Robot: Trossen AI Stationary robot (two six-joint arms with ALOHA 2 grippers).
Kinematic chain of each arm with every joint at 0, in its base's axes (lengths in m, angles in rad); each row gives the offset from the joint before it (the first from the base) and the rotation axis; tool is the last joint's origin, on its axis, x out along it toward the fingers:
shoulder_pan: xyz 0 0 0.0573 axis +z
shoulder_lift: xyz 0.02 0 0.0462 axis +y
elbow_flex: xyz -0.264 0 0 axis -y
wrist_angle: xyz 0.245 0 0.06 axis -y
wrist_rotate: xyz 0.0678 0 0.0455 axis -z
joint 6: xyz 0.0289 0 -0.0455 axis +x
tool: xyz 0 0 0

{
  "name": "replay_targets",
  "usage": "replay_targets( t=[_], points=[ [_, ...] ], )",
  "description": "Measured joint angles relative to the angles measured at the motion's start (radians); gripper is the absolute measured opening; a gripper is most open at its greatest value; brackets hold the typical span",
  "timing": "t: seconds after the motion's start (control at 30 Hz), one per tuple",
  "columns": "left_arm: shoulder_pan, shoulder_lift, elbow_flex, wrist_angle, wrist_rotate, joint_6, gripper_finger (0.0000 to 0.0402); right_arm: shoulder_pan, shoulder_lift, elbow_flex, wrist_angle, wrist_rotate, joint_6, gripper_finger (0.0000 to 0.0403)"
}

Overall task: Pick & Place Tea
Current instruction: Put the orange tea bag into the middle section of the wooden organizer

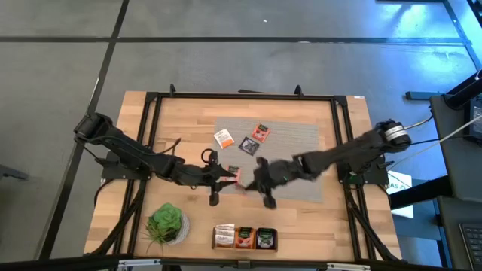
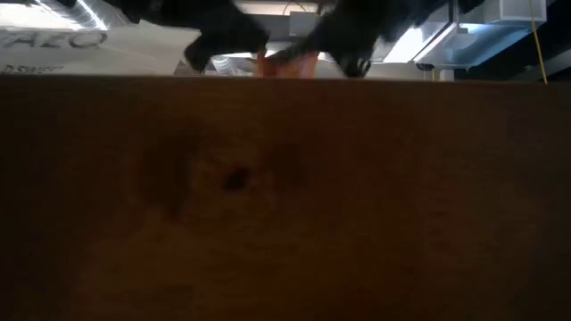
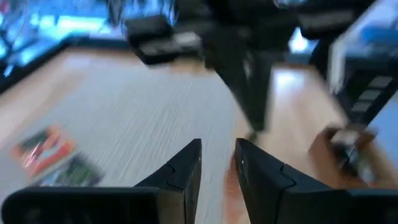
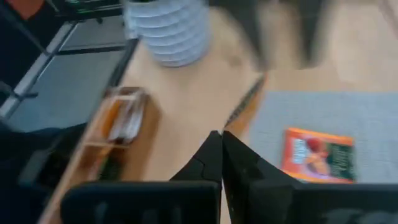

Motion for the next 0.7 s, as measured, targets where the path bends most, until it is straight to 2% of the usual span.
replay_targets(
  t=[0.1, 0.27, 0.37, 0.7],
  points=[
    [0.001, 0.001, -0.021, 0.095, -0.003, 0.024, 0.0095, 0.104, -0.029, 0.012, -0.048, 0.087, 0.018, 0.0003],
    [0.005, 0.001, -0.022, 0.118, -0.008, 0.013, 0.0097, 0.259, -0.016, 0.114, -0.19, 0.256, 0.098, 0.0003],
    [0.005, 0.001, -0.022, 0.129, -0.008, 0.011, 0.0097, 0.322, 0.009, 0.173, -0.246, 0.32, 0.148, 0.0003],
    [0.005, 0.001, -0.022, 0.126, -0.009, 0.004, 0.0098, 0.403, 0.205, 0.266, -0.178, 0.316, 0.335, 0.0003]
  ],
)
